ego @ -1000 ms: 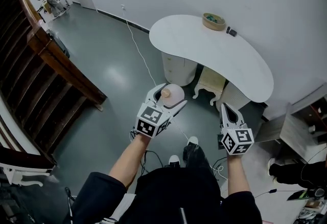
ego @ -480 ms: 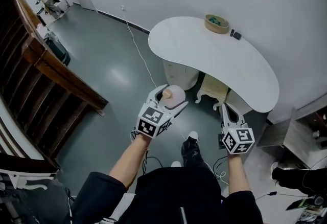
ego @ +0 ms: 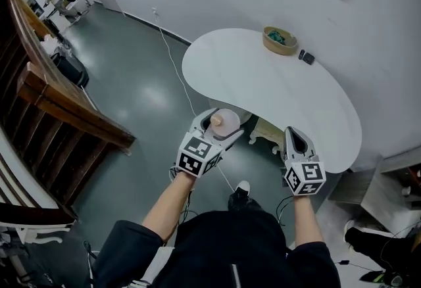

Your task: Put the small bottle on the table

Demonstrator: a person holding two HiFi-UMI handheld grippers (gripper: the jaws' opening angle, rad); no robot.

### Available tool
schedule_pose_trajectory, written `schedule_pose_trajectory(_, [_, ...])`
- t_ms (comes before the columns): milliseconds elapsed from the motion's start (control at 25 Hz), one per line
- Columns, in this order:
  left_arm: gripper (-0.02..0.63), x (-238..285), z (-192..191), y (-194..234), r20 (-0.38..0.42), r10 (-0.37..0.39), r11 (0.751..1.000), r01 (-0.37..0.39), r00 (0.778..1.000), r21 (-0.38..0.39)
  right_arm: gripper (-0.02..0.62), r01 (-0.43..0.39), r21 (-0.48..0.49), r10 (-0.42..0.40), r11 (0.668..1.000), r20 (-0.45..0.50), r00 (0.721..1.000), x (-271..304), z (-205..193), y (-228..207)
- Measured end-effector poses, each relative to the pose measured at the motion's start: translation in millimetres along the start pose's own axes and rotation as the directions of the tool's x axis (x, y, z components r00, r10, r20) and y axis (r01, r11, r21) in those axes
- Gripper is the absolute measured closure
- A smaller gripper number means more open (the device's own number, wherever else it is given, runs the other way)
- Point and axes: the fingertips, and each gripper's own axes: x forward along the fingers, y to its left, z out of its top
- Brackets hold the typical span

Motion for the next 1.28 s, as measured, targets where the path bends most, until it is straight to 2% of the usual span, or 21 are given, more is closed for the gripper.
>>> schedule_pose_trajectory(320, [0.210, 69, 27, 41, 0.002, 0.032, 0.999, -0.031, 1.000, -0.008, 0.592, -0.016, -0.017, 0.016, 1.000, -0.008, 1.000, 68, 15, -53])
schedule_pose_trajectory(680, [0.210, 134, 41, 90, -0.015, 0.011, 1.000, -0.011, 1.000, -0.009, 0.594, -0.015, -0.002, 0.015, 1.000, -0.022, 1.000, 135, 17, -84])
schedule_pose_trajectory(960, [0.210, 208, 49, 141, -0.055, -0.073, 0.997, 0.072, 0.996, -0.003, 0.592, 0.051, 0.026, -0.050, 0.998, -0.046, 0.998, 199, 21, -114])
schedule_pose_trajectory(1280, [0.210, 281, 62, 197, -0.087, -0.187, 0.981, 0.190, 0.979, 0.030, 0.592, 0.154, 0.038, -0.152, 0.987, -0.041, 0.988, 272, 39, -147])
